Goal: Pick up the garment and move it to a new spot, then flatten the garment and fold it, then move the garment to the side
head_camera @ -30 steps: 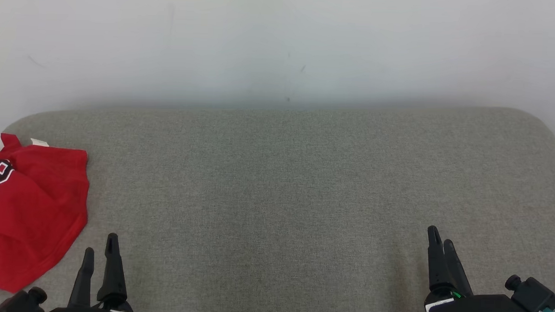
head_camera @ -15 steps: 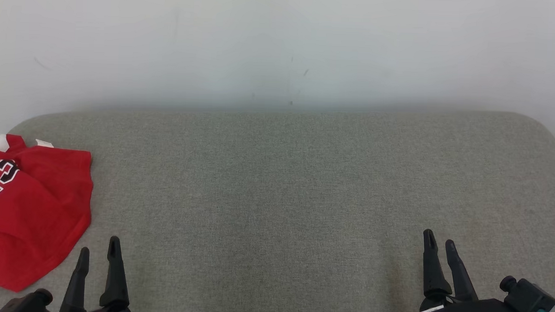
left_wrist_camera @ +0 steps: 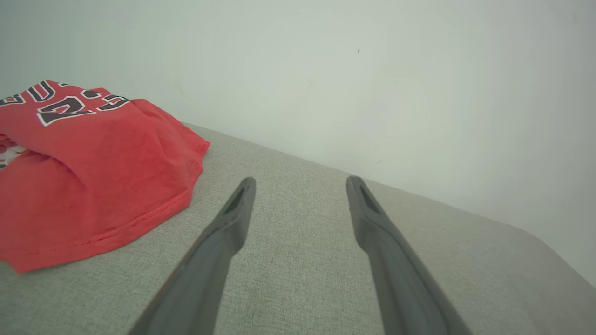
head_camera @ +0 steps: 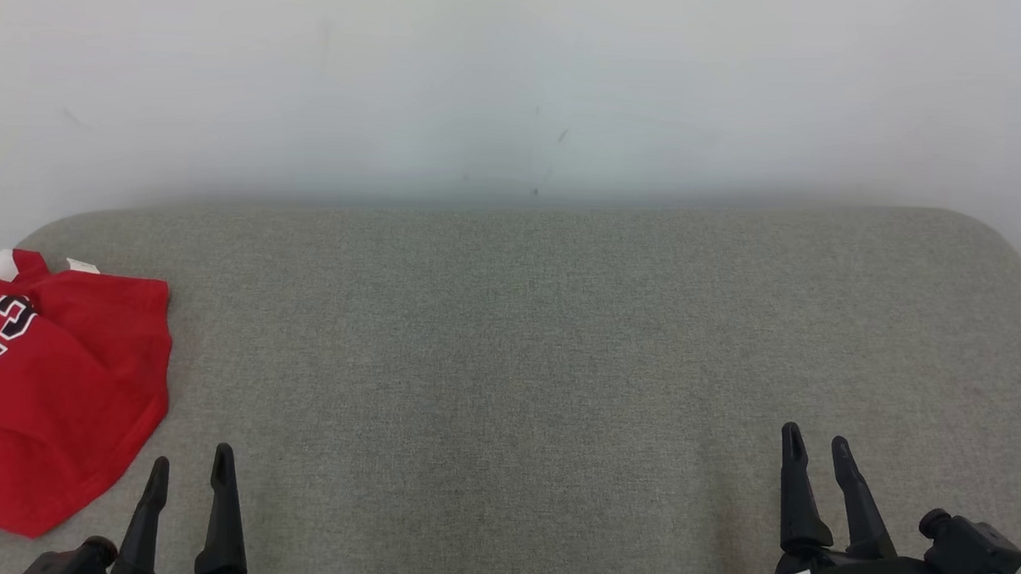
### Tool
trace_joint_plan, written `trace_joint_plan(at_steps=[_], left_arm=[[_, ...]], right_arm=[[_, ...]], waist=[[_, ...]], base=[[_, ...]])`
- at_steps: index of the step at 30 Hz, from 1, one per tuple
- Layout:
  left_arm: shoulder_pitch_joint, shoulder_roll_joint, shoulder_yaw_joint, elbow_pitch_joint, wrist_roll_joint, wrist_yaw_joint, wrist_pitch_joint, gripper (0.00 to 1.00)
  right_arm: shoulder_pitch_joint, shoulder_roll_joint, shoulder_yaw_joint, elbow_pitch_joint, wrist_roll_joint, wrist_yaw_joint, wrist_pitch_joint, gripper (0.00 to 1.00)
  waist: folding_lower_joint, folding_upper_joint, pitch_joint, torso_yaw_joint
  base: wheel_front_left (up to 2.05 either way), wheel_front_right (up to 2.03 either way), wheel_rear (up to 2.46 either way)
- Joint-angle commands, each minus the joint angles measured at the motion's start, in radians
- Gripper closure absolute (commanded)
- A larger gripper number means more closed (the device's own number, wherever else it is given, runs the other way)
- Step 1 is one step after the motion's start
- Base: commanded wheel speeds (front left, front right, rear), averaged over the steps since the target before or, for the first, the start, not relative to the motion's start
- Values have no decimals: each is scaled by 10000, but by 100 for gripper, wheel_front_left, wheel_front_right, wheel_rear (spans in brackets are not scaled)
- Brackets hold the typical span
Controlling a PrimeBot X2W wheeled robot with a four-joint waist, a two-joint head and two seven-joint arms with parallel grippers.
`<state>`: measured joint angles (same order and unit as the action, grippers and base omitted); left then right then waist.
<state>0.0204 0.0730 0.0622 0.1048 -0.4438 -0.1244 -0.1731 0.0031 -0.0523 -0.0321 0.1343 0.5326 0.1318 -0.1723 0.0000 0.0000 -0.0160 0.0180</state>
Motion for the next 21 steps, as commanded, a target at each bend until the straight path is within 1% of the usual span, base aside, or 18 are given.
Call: trace_joint_plan(at_steps=[1,10,13,21], left_arm=[[34,99,-29,-96,267,-48,-84,0],[112,248,-162,14,1208,-68,-312,0],[132,250,-195,33,1372,-73,-385,0],[219,261,-33,-8,2044,6,-552,0]], right_arm=[[25,-17,-34,-132,-296,-14,-93,0],[161,-1,-57,-143,-1374,-15,-331,0],[173,1,-21,-113,-1656,-16,-388,0],[263,7,-39,-34,-2300,-17,-549,0]], waist=[[0,0,-6,4],[0,0,-78,44],[0,0,-100,53],[0,0,-165,82]], base=[[0,0,0],[0,0,0],[0,0,0],[0,0,0]])
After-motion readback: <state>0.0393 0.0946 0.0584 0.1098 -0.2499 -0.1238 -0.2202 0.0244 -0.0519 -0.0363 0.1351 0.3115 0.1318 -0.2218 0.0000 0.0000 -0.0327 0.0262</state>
